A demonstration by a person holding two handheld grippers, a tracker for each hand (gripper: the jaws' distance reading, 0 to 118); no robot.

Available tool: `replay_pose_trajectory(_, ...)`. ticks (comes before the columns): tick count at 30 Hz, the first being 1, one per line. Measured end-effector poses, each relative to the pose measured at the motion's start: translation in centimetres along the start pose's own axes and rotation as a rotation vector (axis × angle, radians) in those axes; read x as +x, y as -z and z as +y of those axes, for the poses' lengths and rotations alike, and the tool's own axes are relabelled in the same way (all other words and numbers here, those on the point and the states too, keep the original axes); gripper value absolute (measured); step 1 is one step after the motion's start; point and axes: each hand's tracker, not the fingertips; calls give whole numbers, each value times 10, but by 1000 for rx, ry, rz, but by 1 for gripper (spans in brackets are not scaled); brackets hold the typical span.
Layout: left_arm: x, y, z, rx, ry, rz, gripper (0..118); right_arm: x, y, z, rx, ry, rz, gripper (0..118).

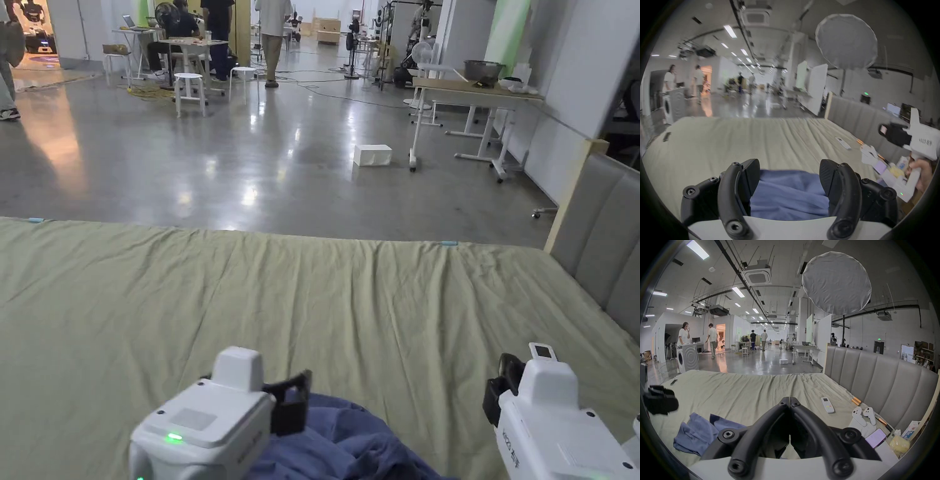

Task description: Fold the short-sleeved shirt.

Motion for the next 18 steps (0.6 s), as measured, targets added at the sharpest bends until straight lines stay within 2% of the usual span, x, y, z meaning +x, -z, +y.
replay_pose_trajectory(4,-31,-21,15,109,-18,159,72,-14,-1,10,46,-12,17,0)
replay_pose_trajectory(6,-43,-31,19,158,-6,222,48,-19,0,12,49,-3,27,0)
replay_pose_trajectory(8,-51,-36,24,163,33,271,11,-24,1,14,58,-6,33,0)
replay_pose_trajectory(12,-63,-46,23,160,34,280,1,-30,1,17,69,3,43,0)
replay_pose_trajectory(18,-76,-48,14,80,46,276,0,-35,3,17,59,17,60,0)
